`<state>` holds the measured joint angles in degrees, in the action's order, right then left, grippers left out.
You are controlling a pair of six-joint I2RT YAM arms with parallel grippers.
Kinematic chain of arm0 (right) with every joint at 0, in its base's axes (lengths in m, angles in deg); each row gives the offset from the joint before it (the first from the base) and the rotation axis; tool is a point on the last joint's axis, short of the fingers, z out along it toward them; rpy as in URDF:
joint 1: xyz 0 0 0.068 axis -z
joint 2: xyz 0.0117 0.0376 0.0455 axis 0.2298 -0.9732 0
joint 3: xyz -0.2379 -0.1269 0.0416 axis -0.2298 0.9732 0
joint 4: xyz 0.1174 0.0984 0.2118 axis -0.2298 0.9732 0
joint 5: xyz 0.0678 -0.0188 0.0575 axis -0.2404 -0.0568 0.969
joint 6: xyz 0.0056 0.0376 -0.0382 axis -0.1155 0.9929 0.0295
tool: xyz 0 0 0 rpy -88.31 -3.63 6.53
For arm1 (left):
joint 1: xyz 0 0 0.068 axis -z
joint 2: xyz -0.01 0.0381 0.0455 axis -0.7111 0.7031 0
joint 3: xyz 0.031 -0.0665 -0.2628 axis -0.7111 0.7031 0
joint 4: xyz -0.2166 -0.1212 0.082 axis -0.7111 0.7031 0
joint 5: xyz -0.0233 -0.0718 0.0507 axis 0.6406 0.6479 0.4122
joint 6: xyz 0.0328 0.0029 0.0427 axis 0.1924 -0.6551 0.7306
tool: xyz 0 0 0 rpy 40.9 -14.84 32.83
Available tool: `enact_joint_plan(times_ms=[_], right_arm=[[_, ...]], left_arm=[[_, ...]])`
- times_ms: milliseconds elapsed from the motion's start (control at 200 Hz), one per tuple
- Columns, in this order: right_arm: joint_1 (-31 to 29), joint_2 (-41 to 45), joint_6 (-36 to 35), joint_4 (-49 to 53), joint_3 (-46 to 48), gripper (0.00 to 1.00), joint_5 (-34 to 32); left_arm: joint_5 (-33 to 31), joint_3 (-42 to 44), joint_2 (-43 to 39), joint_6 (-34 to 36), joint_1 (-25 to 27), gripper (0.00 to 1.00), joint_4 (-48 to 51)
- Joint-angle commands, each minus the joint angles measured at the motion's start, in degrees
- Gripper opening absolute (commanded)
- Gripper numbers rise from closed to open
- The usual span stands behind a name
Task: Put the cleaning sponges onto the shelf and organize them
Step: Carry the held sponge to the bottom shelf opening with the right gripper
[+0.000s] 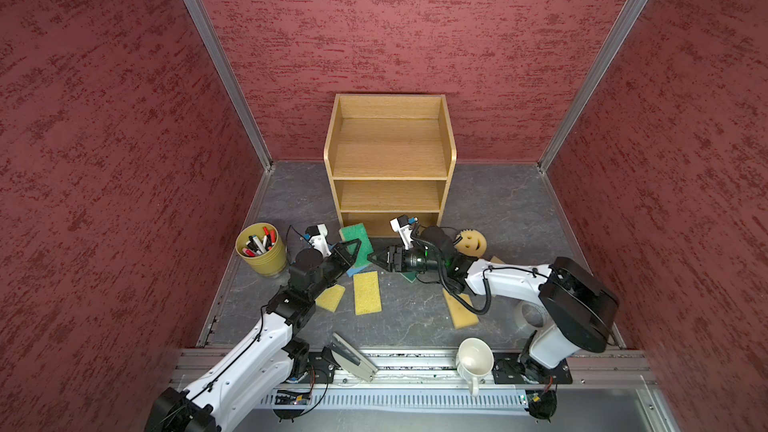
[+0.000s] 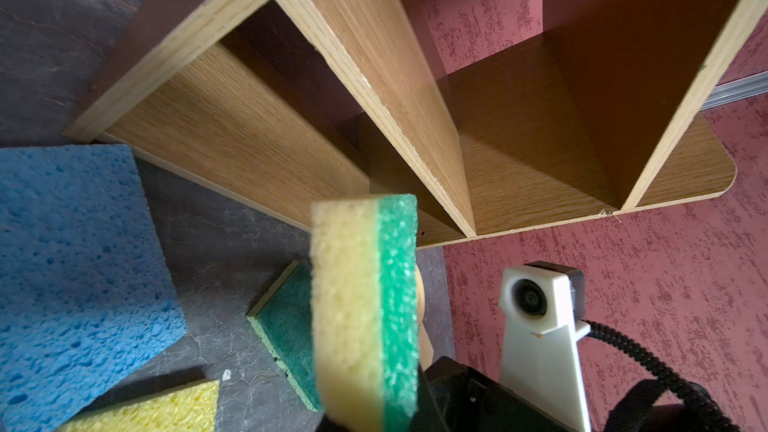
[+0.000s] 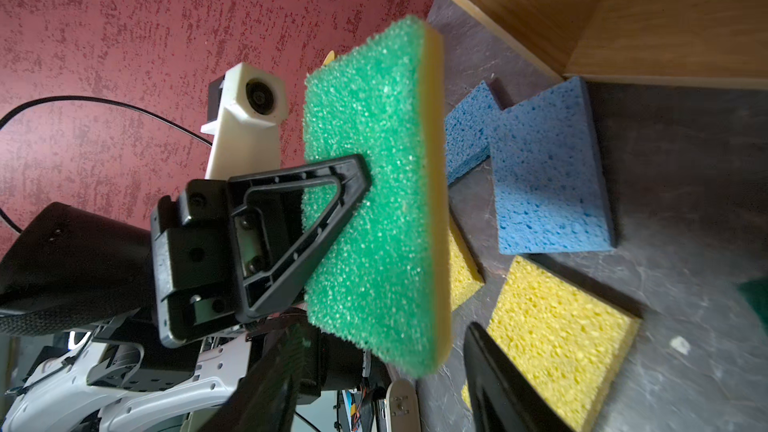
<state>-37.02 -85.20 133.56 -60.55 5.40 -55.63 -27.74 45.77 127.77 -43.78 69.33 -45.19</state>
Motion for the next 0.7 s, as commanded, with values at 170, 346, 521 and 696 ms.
enact_joint_plan(times_ms=[170,346,521,696], right_arm=[[-0.2,-3.2,5.7,-7.5,-2.0,0.5,1.2],[-0.2,-3.1,9.0,-12.4,0.2,0.18,-0.4],[-0.3,-3.6,9.7,-12.1,0.2,0.04,-1.8],[-0.5,-4.9,13.0,-15.1,1.7,0.0,-4.2]], left_arm=[[1.6,1.0,0.0,-1.8,-1.8,0.13,-3.4],[2.4,1.6,0.8,-2.0,-2.2,0.17,-3.1],[2.4,2.6,0.6,-1.8,-2.3,0.29,-3.0],[1.5,1.9,-2.3,-0.5,-3.1,0.86,1.3]])
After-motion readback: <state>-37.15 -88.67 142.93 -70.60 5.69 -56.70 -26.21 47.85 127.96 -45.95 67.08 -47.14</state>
